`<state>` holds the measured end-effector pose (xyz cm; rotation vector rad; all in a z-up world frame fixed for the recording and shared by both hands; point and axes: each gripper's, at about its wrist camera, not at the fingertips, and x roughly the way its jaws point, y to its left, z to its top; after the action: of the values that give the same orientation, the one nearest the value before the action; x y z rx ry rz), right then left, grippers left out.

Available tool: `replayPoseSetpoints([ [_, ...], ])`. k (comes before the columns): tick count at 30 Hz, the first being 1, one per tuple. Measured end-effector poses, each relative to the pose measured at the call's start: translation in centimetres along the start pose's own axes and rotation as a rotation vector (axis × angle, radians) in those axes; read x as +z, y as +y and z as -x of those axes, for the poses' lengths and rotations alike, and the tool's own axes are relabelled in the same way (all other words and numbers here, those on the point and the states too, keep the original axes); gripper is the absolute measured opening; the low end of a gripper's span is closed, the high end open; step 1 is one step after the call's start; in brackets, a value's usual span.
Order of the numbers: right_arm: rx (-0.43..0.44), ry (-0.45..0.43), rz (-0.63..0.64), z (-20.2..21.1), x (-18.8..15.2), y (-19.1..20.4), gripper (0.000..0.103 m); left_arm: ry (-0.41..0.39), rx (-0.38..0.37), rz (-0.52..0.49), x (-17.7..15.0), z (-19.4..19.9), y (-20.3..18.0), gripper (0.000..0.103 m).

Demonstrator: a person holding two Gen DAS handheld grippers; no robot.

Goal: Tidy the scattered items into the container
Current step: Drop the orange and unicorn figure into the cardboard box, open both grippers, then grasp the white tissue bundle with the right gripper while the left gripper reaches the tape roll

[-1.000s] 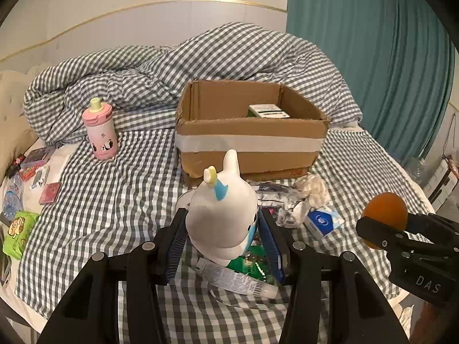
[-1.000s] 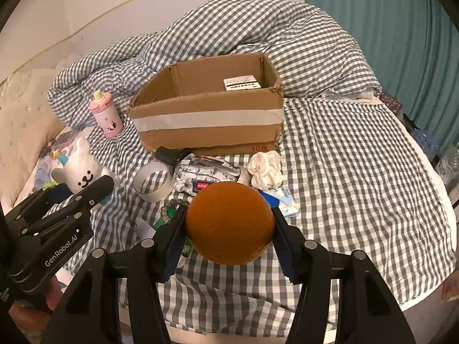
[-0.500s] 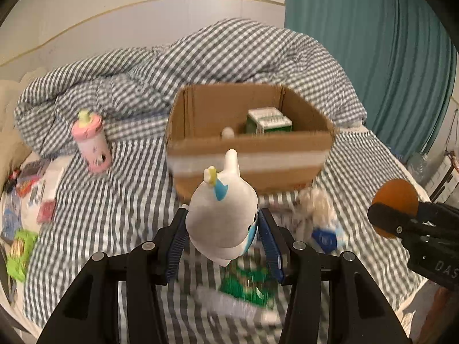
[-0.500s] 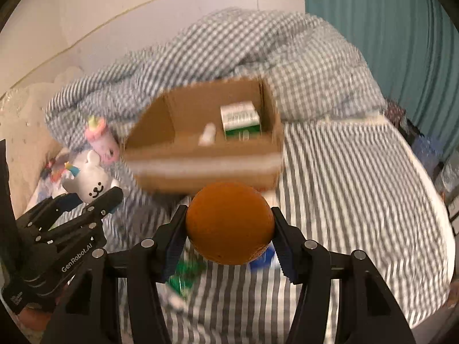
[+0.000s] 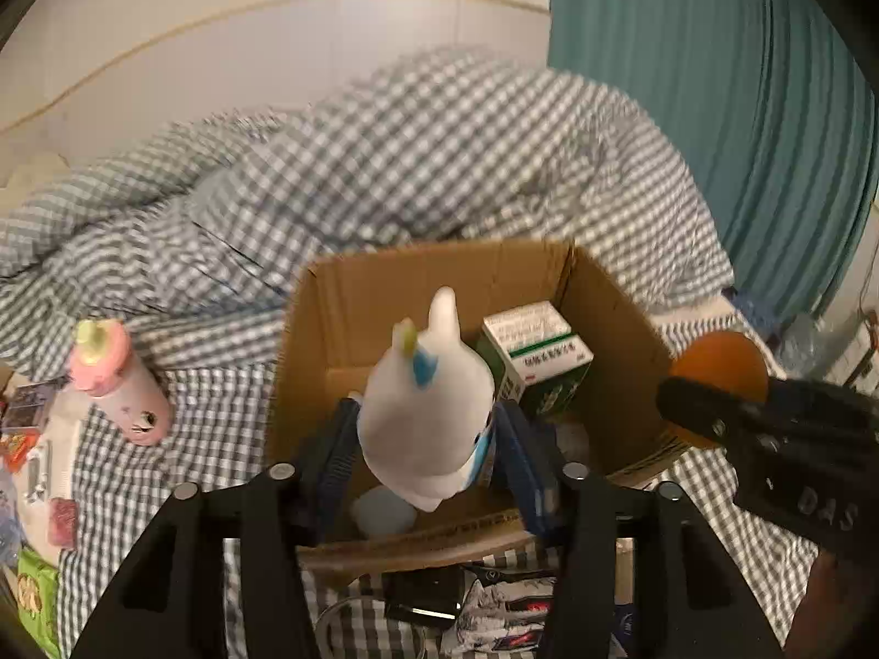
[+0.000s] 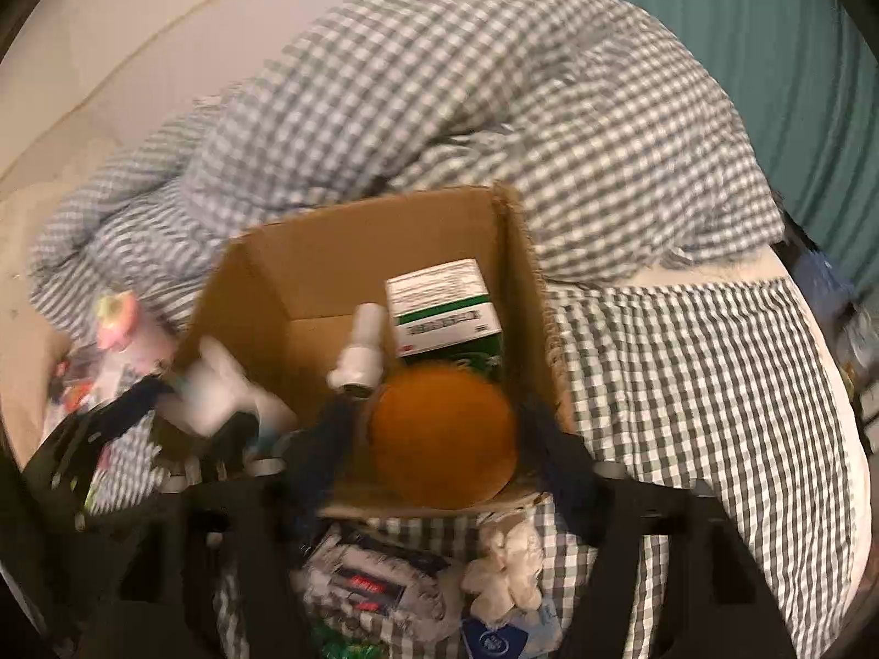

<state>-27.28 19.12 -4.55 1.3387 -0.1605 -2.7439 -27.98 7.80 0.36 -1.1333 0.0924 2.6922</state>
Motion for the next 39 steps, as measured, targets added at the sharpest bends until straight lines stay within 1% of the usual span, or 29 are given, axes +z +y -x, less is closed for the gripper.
replayPoseSetpoints([
  [1,-0.004,-0.017,-0.012,0.2,0.0,-0.3,0.086,0.005,0.031,-0.009,-0.2,-0.6,-0.1,0.096],
  [2,0.002,-0.031,-0.021,0.5,0.0,-0.6,0.086,0.0,0.052,-0.017,-0.4,-0.8,-0.2,0.097],
  [4,0.02,-0.038,-0.025,1.3,0.0,-0.9,0.086,0.002,0.046,-0.02,-0.5,-1.0,-0.2,0.097],
  [7,0.029,-0.045,-0.021,2.7,-0.3,-1.3,0.086,0.013,0.044,0.007,-0.7,-0.7,0.5,0.097],
  [10,0.023,-0.064,-0.011,4.7,-0.7,-1.6,0.086,0.003,0.045,0.038,-0.9,0.6,1.1,0.097],
  [13,0.009,-0.1,-0.003,7.8,-1.8,-2.0,0.086,-0.011,0.051,0.055,-1.3,3.0,1.6,0.097],
  [17,0.011,-0.14,0.001,12.1,-3.8,-2.8,0.086,-0.053,0.076,0.059,-2.4,7.6,2.2,0.097],
  [19,0.002,-0.157,0.0,14.3,-5.4,-3.3,0.086,-0.068,0.077,0.077,-3.1,9.6,2.6,0.1],
  [22,-0.006,-0.162,-0.001,16.0,-8.1,-3.7,0.086,-0.088,0.08,0.111,-4.9,12.2,3.4,0.103],
  [25,-0.004,-0.144,-0.01,16.4,-10.9,-4.3,0.086,-0.078,0.088,0.132,-7.7,13.5,3.9,0.103],
  [28,-0.008,-0.115,-0.021,15.6,-13.4,-4.8,0.086,-0.046,0.106,0.138,-10.4,13.3,4.2,0.103],
  [31,-0.015,-0.08,-0.027,14.5,-15.3,-5.3,0.086,0.014,0.131,0.148,-13.1,12.1,4.6,0.103],
  [35,-0.029,-0.059,-0.058,12.6,-17.0,-6.3,0.086,0.089,0.163,0.166,-16.4,10.0,5.4,0.103],
  [37,-0.02,-0.027,-0.074,11.3,-17.5,-6.9,0.086,0.123,0.164,0.181,-17.5,9.1,5.8,0.103],
  [39,-0.009,-0.008,-0.083,10.2,-17.9,-7.2,0.086,0.148,0.143,0.202,-18.5,8.4,5.8,0.103],
])
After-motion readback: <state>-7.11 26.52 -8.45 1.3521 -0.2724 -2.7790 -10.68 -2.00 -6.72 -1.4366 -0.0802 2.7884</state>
